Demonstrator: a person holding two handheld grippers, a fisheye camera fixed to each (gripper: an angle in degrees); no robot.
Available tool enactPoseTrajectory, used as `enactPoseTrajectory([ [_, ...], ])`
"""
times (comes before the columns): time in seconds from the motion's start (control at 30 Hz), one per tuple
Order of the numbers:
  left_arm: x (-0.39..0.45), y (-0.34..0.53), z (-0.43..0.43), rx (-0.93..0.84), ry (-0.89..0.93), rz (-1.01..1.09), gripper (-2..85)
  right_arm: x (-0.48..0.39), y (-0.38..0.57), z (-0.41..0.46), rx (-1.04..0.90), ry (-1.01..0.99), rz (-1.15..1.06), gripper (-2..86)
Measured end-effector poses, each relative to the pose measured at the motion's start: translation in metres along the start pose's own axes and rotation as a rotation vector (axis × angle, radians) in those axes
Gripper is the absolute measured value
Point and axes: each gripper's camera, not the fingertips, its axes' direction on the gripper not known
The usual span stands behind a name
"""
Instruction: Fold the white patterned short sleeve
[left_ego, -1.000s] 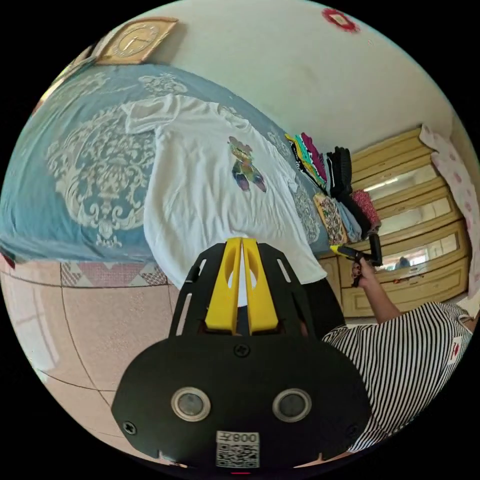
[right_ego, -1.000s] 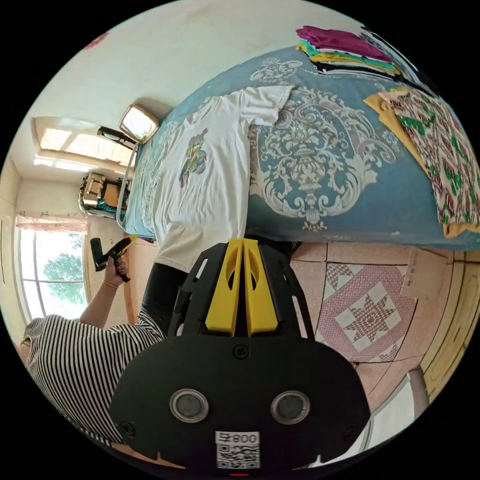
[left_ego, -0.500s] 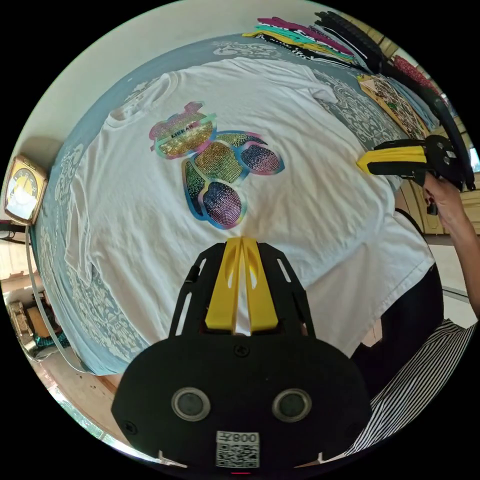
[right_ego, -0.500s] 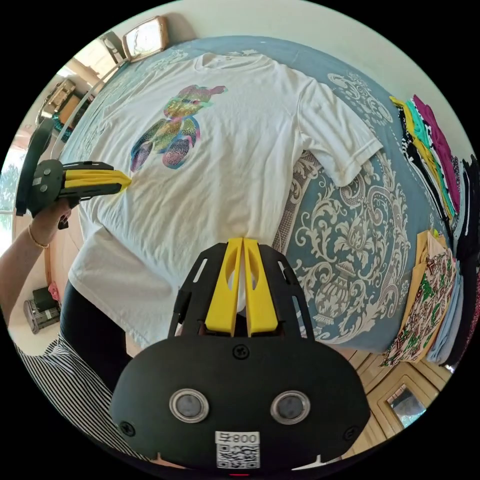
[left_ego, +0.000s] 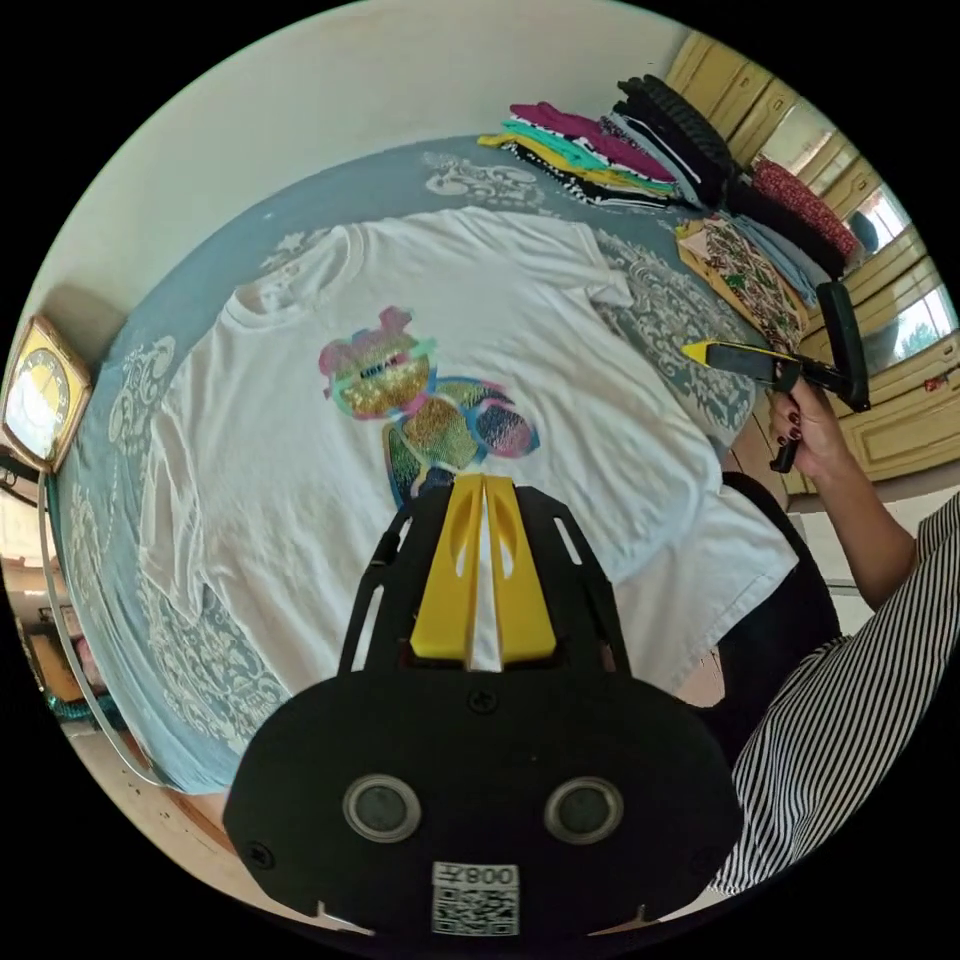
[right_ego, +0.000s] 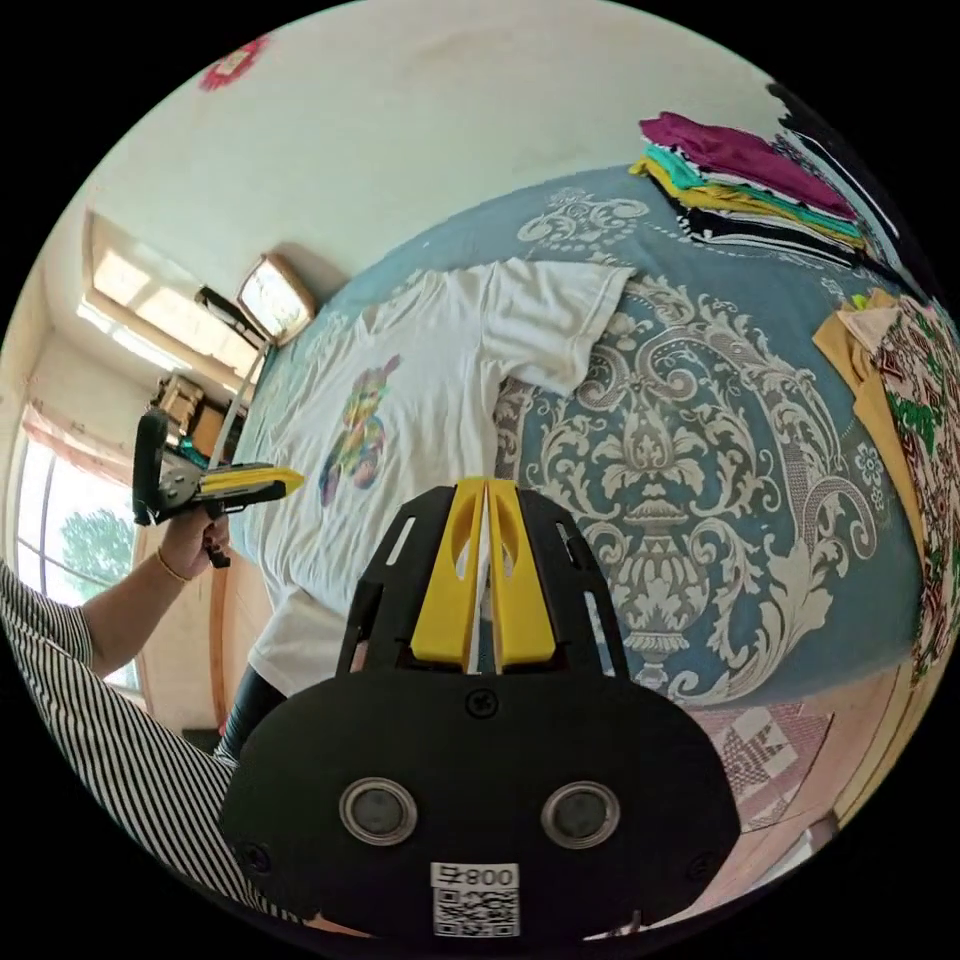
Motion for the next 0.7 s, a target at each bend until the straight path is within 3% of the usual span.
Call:
enactPoseTrajectory([
  [0.13,0.019,-0.089,-0.004,0.063,0.075,0.134,1.4,0.052,-0.020,-0.002,0.133,-0.060,0.121,6.9],
  [0.43,0.073,-0.320,0.036,0.038,0.109,0.470,5.6,0.087,-0.053,0.026,0.178,-0.038,0.172,8.6],
  [0.7,0.112,-0.439,0.074,-0.041,0.101,0.634,7.0,0.086,-0.066,0.043,0.154,0.006,0.149,6.8],
])
